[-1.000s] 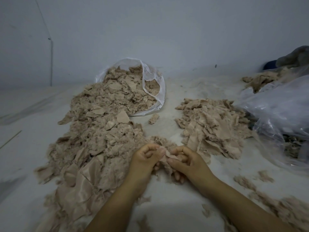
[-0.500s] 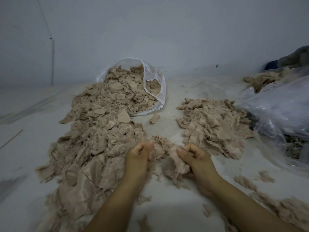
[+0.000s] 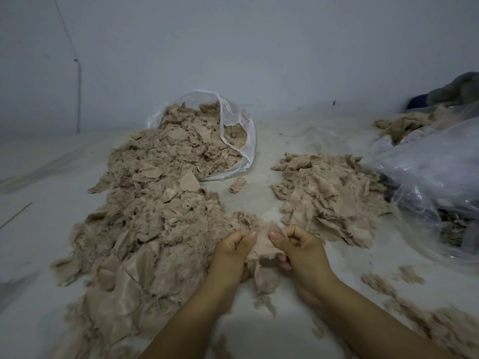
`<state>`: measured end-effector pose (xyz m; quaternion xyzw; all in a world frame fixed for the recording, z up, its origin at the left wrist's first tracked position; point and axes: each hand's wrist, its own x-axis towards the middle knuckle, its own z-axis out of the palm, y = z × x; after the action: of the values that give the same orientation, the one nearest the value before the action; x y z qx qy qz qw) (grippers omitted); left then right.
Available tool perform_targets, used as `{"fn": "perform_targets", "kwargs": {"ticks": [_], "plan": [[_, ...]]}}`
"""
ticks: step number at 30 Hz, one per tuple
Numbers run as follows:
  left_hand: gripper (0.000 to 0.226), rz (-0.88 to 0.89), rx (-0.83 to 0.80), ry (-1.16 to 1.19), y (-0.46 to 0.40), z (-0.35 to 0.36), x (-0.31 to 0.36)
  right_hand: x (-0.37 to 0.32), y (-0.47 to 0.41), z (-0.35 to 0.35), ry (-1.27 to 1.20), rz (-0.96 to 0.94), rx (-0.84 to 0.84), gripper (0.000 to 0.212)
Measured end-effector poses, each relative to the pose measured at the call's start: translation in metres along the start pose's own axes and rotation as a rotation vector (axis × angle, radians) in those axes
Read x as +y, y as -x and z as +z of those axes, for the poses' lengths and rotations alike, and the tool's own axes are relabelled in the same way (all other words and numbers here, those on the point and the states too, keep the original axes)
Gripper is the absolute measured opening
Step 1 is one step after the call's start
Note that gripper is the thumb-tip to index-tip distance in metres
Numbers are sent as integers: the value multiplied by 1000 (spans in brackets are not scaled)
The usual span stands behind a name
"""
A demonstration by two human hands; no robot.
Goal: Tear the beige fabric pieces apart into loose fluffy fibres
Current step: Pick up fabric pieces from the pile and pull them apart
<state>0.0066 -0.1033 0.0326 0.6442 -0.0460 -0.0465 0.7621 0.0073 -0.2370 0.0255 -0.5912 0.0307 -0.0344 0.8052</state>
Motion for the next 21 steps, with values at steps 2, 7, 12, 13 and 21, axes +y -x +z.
{"fn": "perform_targets", "kwargs": {"ticks": [2,7,12,13,21], "plan": [[28,-8,14,-58,-3,-5,-3,-1,-1,-2,-4,15,-4,21],[22,-70,-137,-122,-3,-7,-9,-1,-2,-4,45,-29,7,17],[31,-47,127,-45,-14,-17,-7,-10,-9,-11,-56,-13,95,14],[32,-39,158,-18,-15,-21,-5,-12,-10,-14,-67,-4,89,14],[23,96,13,-97,-2,-5,0,-9,3,-4,18,169,-235,20]]}}
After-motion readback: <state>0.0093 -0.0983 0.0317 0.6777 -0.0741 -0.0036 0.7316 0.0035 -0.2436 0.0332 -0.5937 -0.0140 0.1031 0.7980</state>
